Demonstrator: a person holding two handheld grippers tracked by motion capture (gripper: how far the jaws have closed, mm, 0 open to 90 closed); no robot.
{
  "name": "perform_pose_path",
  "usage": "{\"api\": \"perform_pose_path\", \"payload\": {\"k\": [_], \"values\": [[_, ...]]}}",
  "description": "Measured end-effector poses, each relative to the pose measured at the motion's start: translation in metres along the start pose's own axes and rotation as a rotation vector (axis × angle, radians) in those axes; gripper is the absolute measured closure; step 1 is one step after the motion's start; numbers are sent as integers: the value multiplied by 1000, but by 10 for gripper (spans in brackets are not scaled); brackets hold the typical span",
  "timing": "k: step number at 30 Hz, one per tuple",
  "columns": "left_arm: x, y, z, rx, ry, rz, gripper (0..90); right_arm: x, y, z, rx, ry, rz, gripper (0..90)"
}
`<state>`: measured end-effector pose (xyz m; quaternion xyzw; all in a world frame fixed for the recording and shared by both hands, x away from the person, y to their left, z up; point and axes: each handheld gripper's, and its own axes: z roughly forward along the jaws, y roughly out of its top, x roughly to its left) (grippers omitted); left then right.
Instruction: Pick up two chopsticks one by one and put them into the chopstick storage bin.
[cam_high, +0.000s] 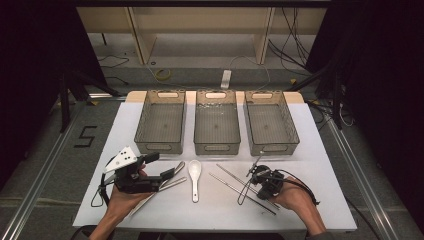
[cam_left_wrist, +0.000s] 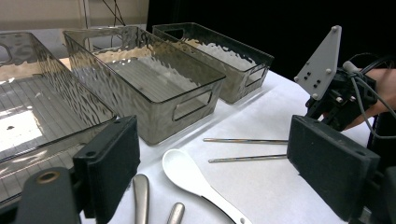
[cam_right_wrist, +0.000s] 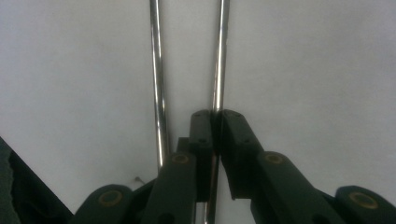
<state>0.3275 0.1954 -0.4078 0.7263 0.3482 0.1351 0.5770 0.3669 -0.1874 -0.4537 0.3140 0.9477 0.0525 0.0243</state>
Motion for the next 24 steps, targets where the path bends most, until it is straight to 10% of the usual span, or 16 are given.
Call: {"api": "perform_pose_path", "payload": {"k": [24], "values": [[0,1,2,14,-8,-1,169,-10,-8,-24,-92,14,-11,860]]}}
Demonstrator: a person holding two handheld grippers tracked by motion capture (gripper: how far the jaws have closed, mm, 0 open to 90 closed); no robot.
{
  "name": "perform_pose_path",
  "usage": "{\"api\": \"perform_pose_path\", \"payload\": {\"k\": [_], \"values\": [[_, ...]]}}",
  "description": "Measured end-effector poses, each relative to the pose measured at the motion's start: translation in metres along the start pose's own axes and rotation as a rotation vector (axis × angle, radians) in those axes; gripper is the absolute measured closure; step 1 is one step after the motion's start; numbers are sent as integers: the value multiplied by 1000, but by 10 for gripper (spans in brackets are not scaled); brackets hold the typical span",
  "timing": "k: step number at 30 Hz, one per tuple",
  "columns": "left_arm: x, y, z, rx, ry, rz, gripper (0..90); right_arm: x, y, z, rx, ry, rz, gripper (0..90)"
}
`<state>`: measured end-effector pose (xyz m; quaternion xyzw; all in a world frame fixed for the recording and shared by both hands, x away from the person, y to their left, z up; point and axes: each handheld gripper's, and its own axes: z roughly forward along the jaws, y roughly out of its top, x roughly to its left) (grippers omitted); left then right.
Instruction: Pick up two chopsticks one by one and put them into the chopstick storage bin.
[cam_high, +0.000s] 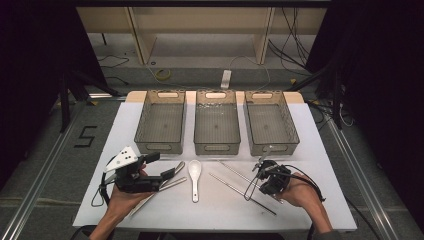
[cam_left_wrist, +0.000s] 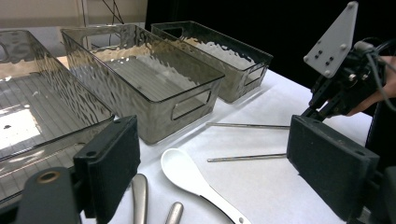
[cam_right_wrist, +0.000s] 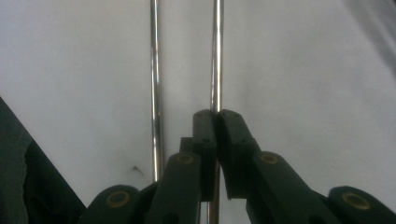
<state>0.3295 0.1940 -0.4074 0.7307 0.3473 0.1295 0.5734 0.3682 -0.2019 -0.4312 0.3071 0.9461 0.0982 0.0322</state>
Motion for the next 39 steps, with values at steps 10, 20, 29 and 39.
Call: {"api": "perform_pose_path", "payload": {"k": [10,20,29,39], "values": [[-10,10,30,145,-47,79,173,20,14,-14,-75,-16,-108,859],[-35,16,75,367,-113,262,197,47,36,-19,-96,-20,-240,858],[-50,11,89,503,-153,395,315,70,48,-20,-80,-20,-328,858],[-61,2,104,626,-185,491,494,77,50,-24,-77,-32,-384,859]]}}
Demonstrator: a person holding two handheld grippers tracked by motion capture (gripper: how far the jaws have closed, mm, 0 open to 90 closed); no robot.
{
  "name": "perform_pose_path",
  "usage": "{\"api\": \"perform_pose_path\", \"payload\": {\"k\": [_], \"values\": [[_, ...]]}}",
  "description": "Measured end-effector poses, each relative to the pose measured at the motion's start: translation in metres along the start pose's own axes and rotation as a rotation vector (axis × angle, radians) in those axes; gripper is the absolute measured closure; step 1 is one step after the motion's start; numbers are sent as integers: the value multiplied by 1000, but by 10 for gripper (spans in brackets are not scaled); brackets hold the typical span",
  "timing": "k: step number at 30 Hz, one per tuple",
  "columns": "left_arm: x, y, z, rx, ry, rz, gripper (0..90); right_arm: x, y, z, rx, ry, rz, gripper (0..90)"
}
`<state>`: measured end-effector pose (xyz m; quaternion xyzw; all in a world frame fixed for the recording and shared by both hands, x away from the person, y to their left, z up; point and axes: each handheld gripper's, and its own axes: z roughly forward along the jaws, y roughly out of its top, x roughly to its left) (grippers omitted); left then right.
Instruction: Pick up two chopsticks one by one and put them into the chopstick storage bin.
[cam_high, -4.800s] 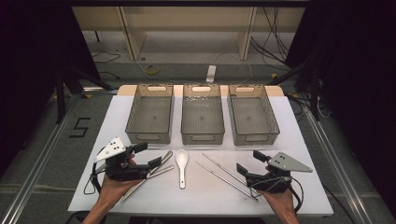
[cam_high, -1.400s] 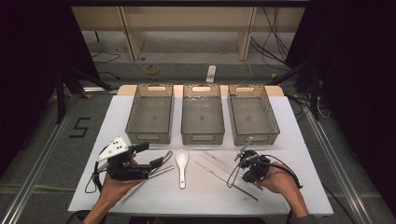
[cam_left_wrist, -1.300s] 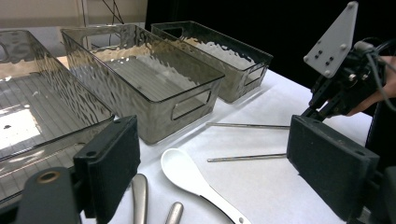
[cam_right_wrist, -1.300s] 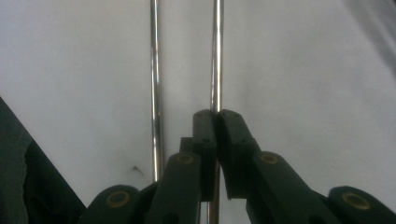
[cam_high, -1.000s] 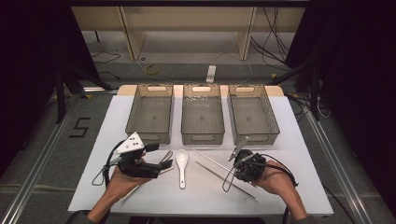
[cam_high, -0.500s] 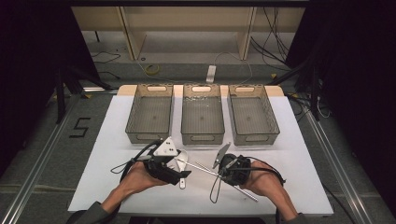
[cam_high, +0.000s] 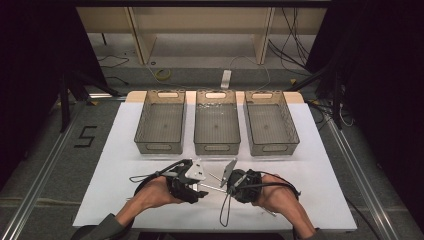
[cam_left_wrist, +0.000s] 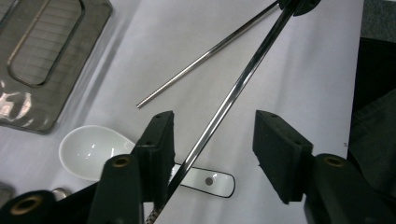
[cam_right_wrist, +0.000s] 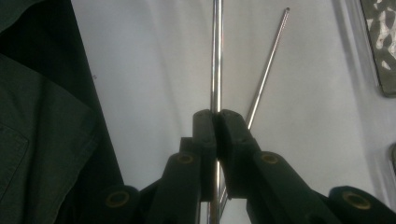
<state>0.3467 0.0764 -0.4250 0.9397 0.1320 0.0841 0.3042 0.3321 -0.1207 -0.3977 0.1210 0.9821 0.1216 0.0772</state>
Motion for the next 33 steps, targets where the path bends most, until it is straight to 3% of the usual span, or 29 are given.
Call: {"api": "perform_pose_path", "payload": {"k": [15,19,22,25,26,27,28,31,32,33], "values": [[-4,1,8,59,-19,55,714,4,3,1,11,23,-50,858],[-7,2,9,83,-27,93,750,4,2,3,9,34,-61,857],[-8,2,7,97,-60,123,780,4,1,3,10,40,-82,848],[-13,2,7,108,-124,151,847,0,-2,3,-14,14,-62,783],[-14,2,7,122,-104,152,857,-6,-4,0,-45,3,-19,681],[-14,2,8,142,-91,157,857,-6,-4,0,-45,3,-19,681],[-12,1,8,143,-93,145,857,-10,-8,-4,-89,-25,20,564],[-6,-1,7,134,-76,101,858,-15,-12,-11,-124,-28,60,494],[-2,-2,4,122,-63,70,858,-19,-15,-16,-168,-29,107,440],[-2,-2,4,122,-63,70,858,-19,-15,-16,-168,-29,107,440]]}}
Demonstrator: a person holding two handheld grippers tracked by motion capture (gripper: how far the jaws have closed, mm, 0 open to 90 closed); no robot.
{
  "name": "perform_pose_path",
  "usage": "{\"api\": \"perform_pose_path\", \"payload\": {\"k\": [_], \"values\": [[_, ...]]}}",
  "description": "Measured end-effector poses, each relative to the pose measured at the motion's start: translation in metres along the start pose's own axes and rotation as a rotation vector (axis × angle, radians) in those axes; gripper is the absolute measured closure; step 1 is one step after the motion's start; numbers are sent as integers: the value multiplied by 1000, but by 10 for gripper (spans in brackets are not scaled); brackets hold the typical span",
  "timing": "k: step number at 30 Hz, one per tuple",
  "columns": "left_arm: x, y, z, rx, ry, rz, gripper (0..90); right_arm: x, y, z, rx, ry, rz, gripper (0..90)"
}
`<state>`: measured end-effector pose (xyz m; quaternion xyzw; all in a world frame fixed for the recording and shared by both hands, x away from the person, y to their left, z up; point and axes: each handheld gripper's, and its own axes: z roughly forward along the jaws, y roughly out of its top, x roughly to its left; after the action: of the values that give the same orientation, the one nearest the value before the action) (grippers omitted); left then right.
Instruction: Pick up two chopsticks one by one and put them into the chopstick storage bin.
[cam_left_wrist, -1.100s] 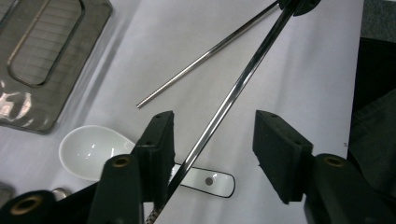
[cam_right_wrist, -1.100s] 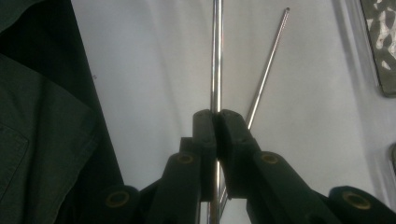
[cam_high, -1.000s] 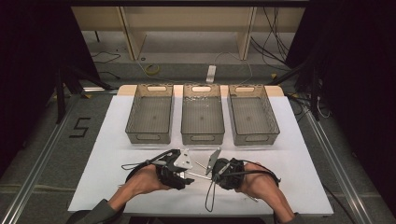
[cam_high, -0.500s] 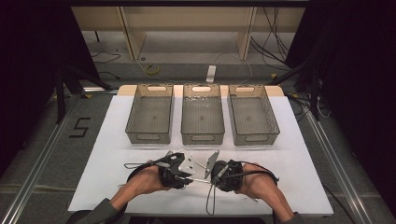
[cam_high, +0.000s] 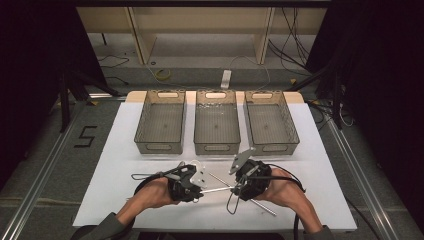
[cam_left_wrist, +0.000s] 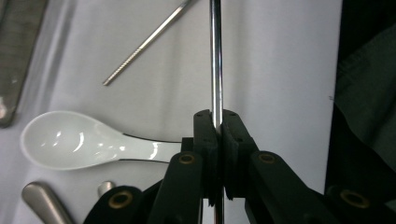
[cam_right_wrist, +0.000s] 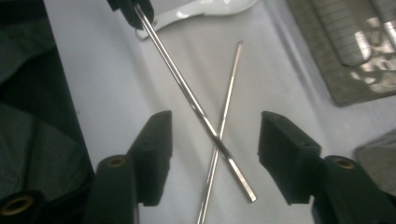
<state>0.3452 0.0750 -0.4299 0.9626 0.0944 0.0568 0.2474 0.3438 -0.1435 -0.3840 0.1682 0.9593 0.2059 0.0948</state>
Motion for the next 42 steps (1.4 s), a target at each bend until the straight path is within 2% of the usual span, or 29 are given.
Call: {"api": "perform_pose_path", "payload": {"k": [1,2,3,4,5,6,7,8,9,12,13,15,18,19,21,24,25,28,29,30,31,32,35,41,42], "values": [[2,-1,-1,-2,11,-15,858,-4,-2,-4,-26,-6,39,402],[4,-2,-2,-7,24,-32,858,-4,-2,-4,-26,-6,39,402],[7,-3,-4,-15,30,-56,858,-6,-5,-5,-53,-30,68,368],[10,-5,-5,-21,38,-73,858,-6,-5,-5,-53,-30,68,368],[16,-9,-9,-38,59,-112,857,-8,-9,-7,-74,-40,94,363],[16,-9,-9,-38,59,-112,858,-8,-9,-7,-74,-40,94,363],[19,-11,-11,-50,67,-136,857,-10,-13,-7,-99,-58,116,366],[22,-13,-13,-58,69,-158,857,-10,-13,-7,-99,-58,116,366],[25,-15,-16,-61,76,-174,857,-12,-17,-6,-116,-64,138,366],[33,-21,-23,-99,98,-241,857,-14,-20,-3,-108,-57,162,356],[38,-25,-28,-126,105,-286,856,-15,-23,0,-93,-51,174,345],[41,-27,-30,-127,109,-294,856,-17,-26,5,-80,-41,186,337],[46,-31,-36,-150,140,-351,857,-18,-29,8,-64,-26,205,334],[48,-33,-38,-156,150,-366,856,-19,-32,12,-44,-21,212,333],[53,-37,-41,-173,149,-393,856,-19,-33,13,-37,-17,215,329],[59,-42,-46,-188,160,-414,856,-21,-38,20,-14,-17,229,312],[63,-45,-49,-201,168,-433,855,-23,-42,23,-3,-16,241,305],[66,-48,-52,-206,172,-446,855,-25,-45,26,6,-13,257,302],[70,-50,-55,-214,185,-460,855,-25,-47,27,11,-10,268,302],[70,-50,-55,-214,185,-460,855,-25,-47,27,11,-10,268,302],[75,-53,-59,-224,202,-480,855,-25,-49,28,16,-7,274,302],[75,-53,-59,-224,202,-480,855,-25,-49,28,16,-7,274,302],[82,-56,-67,-240,227,-516,855,-23,-53,30,26,-13,279,302],[100,-62,-85,-288,264,-572,855,-16,-58,31,30,-7,279,302],[103,-63,-87,-283,267,-580,855,-16,-58,31,30,-7,279,302]]}}
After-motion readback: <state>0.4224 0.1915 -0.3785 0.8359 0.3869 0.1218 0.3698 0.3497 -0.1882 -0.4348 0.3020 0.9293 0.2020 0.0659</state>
